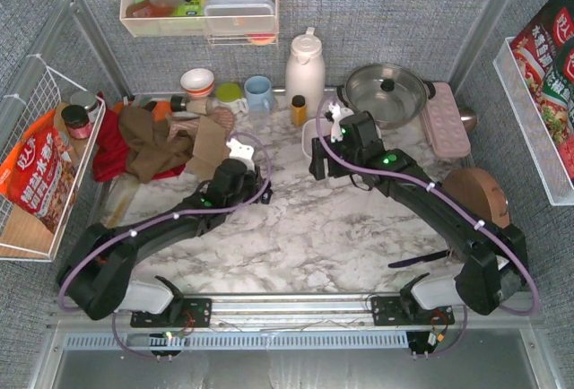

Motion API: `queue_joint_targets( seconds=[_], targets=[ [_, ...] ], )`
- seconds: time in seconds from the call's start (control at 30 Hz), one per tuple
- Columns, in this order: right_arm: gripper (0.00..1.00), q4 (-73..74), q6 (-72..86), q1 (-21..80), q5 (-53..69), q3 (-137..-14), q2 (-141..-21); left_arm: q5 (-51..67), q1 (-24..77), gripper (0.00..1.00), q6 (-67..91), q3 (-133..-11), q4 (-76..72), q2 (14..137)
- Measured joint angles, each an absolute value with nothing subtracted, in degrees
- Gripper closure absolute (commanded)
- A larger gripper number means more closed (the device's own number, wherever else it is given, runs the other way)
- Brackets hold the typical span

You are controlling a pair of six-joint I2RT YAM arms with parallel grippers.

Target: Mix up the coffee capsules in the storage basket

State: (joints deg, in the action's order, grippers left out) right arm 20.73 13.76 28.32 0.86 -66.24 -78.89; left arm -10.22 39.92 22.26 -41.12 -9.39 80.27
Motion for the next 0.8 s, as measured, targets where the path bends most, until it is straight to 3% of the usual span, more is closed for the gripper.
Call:
queue_joint_targets(
  seconds=[0.43, 0.8],
  targets=[
    [0.3, 15.57, 23.44, 31.48, 13.67, -67.55, -77.65, 2.94, 46.11, 0.6, 4.27, -23.77, -35.33, 62.41],
    [0.34, 9.61, 30.55, 34.13, 21.17, -66.76, -78.98, 4.86, 49.08, 0.6, -4.47, -22.35, -42.44, 59.44]
  ],
)
